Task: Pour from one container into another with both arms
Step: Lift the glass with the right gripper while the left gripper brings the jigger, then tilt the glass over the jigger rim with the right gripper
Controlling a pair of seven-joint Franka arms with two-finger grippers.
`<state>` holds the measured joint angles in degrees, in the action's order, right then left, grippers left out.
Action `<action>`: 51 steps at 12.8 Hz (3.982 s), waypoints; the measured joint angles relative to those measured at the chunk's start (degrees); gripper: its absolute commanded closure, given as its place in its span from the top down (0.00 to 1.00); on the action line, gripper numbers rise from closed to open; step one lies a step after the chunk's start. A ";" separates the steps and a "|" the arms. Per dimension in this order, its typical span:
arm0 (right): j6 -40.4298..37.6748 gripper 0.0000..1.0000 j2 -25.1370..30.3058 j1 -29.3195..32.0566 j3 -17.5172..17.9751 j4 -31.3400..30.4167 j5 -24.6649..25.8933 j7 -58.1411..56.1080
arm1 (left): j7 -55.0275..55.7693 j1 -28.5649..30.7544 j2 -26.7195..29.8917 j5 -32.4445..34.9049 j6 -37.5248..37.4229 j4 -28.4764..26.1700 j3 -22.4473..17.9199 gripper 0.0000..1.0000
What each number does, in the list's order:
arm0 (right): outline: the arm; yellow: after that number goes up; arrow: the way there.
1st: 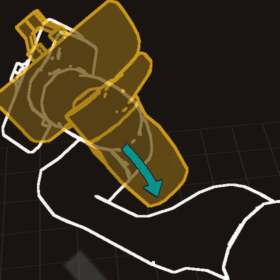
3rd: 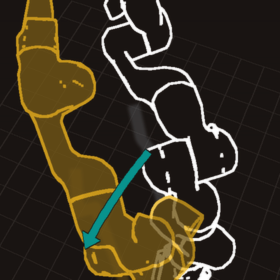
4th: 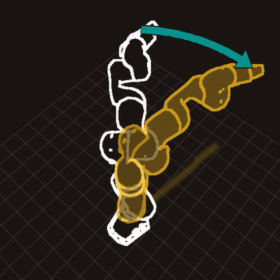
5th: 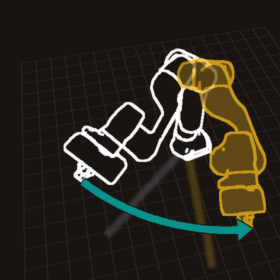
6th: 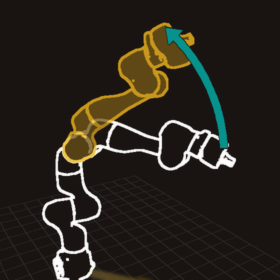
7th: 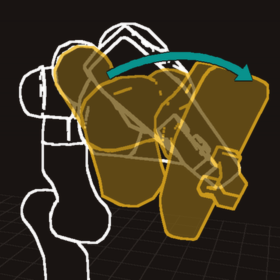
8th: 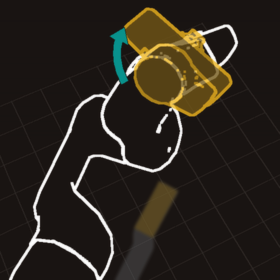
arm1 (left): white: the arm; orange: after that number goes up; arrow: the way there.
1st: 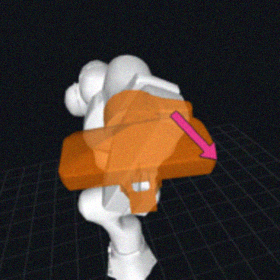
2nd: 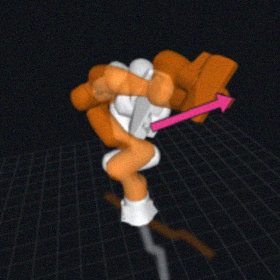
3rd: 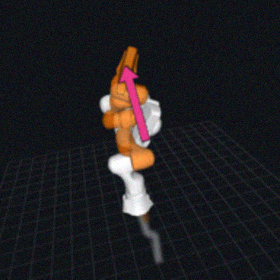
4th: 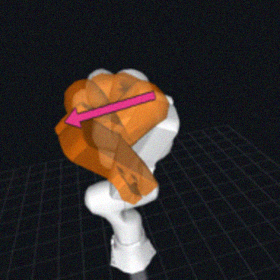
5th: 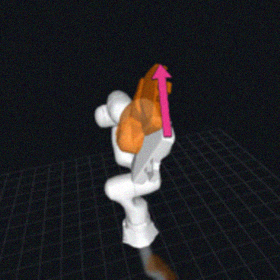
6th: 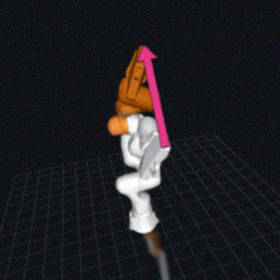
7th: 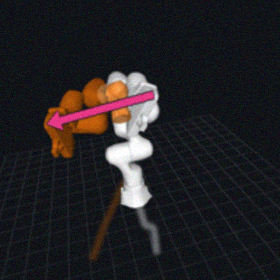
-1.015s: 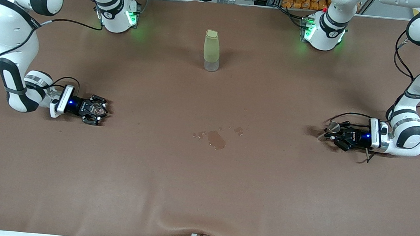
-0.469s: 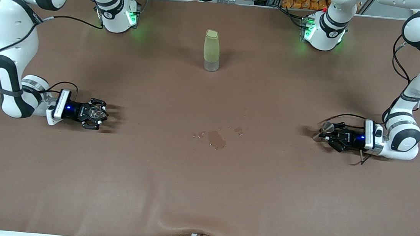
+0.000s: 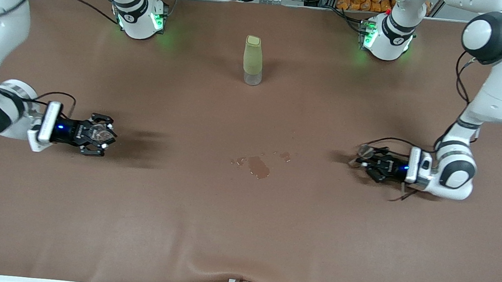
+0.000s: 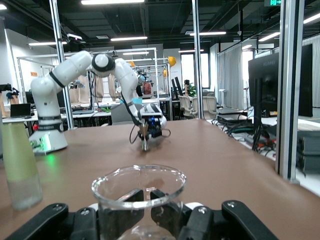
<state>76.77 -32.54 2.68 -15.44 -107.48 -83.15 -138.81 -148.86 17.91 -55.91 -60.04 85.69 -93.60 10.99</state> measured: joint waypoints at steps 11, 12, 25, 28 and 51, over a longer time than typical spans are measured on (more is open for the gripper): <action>7.64 0.00 17.54 -7.28 -0.10 -8.81 0.02 11.34 | 7.86 -25.66 2.10 -27.33 14.16 1.54 -0.04 0.00; 8.85 0.00 17.67 -8.48 -0.09 -9.09 -0.39 11.34 | 8.36 -27.00 2.10 -29.39 15.43 2.41 -0.03 0.00; 22.55 0.00 15.54 -28.45 -0.01 -10.85 -24.00 10.93 | 13.17 -38.60 1.86 -40.65 31.52 10.42 -0.41 0.00; 22.67 0.00 12.58 -31.80 0.00 -10.86 -29.54 7.94 | 13.17 -39.38 1.54 -42.74 32.44 10.50 -0.41 0.00; 27.53 0.00 -0.70 -42.63 0.97 -0.09 -44.18 14.81 | 13.17 -40.60 0.36 -48.40 35.23 10.82 -1.04 0.00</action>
<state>104.30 -33.25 -39.95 -14.47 -107.56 -127.32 -124.00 -135.69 -22.69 -55.55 -108.44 120.92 -82.78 9.95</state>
